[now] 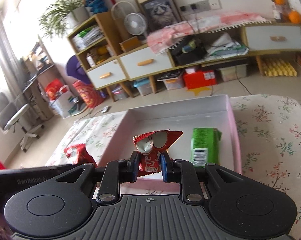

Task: Organize snacks
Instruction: 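Lift and carry both red candies in the two tools into the pink box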

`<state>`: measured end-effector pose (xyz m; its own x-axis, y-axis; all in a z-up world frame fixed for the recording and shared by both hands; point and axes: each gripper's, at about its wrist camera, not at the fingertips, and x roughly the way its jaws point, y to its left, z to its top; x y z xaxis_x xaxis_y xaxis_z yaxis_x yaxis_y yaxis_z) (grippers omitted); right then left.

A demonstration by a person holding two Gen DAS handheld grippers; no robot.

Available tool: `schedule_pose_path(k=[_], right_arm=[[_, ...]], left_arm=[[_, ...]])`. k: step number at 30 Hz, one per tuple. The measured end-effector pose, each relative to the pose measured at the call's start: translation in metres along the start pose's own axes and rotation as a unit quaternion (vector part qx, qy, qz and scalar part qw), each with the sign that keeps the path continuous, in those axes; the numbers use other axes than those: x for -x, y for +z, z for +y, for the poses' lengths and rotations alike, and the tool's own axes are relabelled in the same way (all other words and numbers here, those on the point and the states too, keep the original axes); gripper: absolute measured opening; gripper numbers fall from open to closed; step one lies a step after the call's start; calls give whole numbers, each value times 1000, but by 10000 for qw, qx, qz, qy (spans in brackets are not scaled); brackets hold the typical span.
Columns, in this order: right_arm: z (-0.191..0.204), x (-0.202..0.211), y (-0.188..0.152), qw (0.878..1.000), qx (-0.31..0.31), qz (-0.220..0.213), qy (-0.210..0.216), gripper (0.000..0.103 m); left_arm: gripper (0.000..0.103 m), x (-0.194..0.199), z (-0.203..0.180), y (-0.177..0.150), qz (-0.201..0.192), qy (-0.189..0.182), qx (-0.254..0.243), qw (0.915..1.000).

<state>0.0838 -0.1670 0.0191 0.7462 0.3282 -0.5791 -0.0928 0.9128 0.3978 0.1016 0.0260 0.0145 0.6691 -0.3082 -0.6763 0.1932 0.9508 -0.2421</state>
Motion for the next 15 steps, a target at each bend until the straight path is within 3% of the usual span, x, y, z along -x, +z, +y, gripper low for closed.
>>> schedule_pose_path(k=[7, 15], right_arm=[[-20, -18, -2, 9994, -187, 195, -239, 20], [-23, -24, -6, 9991, -267, 301, -142, 22]], left_arm=[[21, -28, -4, 20, 27, 354, -321, 9989], [21, -62, -6, 29, 205, 714, -486, 9960]])
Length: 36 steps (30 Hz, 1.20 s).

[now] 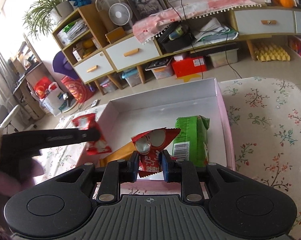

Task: Organize snacks
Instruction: 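Open both tools to release the red candies inside the box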

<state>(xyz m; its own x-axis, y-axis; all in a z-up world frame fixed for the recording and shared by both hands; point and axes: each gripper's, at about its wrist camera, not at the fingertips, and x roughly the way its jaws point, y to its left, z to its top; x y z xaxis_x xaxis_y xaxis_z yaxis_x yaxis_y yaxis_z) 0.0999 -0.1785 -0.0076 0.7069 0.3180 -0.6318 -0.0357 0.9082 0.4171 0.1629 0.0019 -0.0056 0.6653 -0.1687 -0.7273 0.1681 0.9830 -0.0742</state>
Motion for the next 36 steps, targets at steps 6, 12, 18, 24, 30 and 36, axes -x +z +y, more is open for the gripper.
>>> schedule_pose_path(k=[6, 12, 18, 24, 30, 36], right_arm=[[2, 1, 3, 9999, -2, 7, 134, 27], [0, 1, 6, 9996, -159, 10, 221, 38], [2, 2, 7, 9996, -143, 59, 245, 44], [7, 6, 8, 9995, -72, 104, 297, 55], [13, 14, 8, 9994, -40, 142, 299, 64], [20, 25, 4, 9996, 126, 178, 174, 70]], left_arm=[[21, -10, -4, 4, 58, 131, -55, 9999], [36, -12, -4, 4, 100, 160, 3, 9998], [50, -7, -3, 4, 96, 224, -72, 9997], [61, 4, 0, 4, 97, 185, -34, 9998], [69, 22, 4, 0, 36, 129, -59, 9999], [76, 35, 7, -11, 52, 75, -87, 9999]])
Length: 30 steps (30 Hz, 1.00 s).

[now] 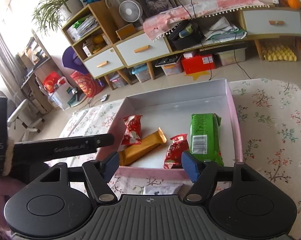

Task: Organize snacks
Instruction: 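Open both tools to release the red candies inside the box, then withdraw both tools from the box back over the remaining snacks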

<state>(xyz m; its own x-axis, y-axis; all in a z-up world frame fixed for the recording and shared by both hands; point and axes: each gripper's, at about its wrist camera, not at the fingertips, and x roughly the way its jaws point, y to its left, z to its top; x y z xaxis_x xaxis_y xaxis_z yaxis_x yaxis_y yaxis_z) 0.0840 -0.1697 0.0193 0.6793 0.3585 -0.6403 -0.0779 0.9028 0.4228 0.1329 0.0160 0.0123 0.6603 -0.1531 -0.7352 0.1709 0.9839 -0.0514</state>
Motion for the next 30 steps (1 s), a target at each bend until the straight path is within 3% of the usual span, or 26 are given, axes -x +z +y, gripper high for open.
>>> schedule_pose_path(k=[15, 21, 30], right_arm=[[8, 23, -18, 9992, 374, 39, -127, 87], [7, 32, -24, 9992, 380, 20, -117, 92], [11, 43, -53, 9953, 918, 79, -290, 93]], left_arm=[[100, 31, 15, -42, 139, -25, 36, 9999], [102, 39, 19, -61, 138, -57, 67, 9999], [102, 46, 22, -99, 173, -50, -154, 9997]])
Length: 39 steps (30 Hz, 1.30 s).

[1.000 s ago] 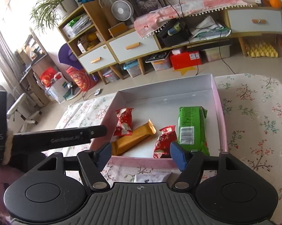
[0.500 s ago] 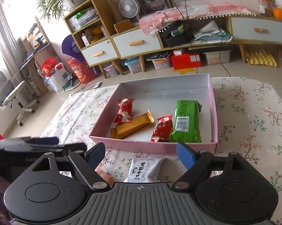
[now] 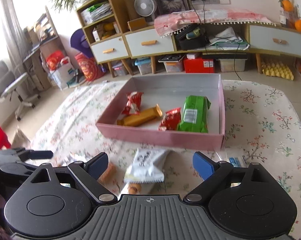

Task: Organize snacks
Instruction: 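Withdraw both tools from the box back over the remaining snacks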

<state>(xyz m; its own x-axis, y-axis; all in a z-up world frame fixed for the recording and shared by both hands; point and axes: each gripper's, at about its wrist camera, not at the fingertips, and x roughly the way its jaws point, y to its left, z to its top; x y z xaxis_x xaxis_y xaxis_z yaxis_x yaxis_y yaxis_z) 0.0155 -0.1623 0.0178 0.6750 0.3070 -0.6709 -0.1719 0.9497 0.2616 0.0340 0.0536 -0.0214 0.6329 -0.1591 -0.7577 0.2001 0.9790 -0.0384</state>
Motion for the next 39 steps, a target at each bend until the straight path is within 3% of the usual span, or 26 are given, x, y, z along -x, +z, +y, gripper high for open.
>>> schedule_pose_path(k=[12, 17, 27, 39], right_arm=[[14, 11, -37, 9929, 1169, 211, 93, 94], [16, 1, -50, 9856, 1620, 459, -149, 94], [5, -8, -58, 9826, 1659, 699, -464, 93], [8, -4, -55, 9831, 1617, 740, -440, 91]], left_arm=[[102, 9, -6, -41, 30, -201, -145, 9997], [99, 5, -11, -51, 108, -280, -214, 9993], [89, 1, -9, -54, 195, -256, -94, 9994], [78, 2, -6, -52, 143, -141, -8, 9998]])
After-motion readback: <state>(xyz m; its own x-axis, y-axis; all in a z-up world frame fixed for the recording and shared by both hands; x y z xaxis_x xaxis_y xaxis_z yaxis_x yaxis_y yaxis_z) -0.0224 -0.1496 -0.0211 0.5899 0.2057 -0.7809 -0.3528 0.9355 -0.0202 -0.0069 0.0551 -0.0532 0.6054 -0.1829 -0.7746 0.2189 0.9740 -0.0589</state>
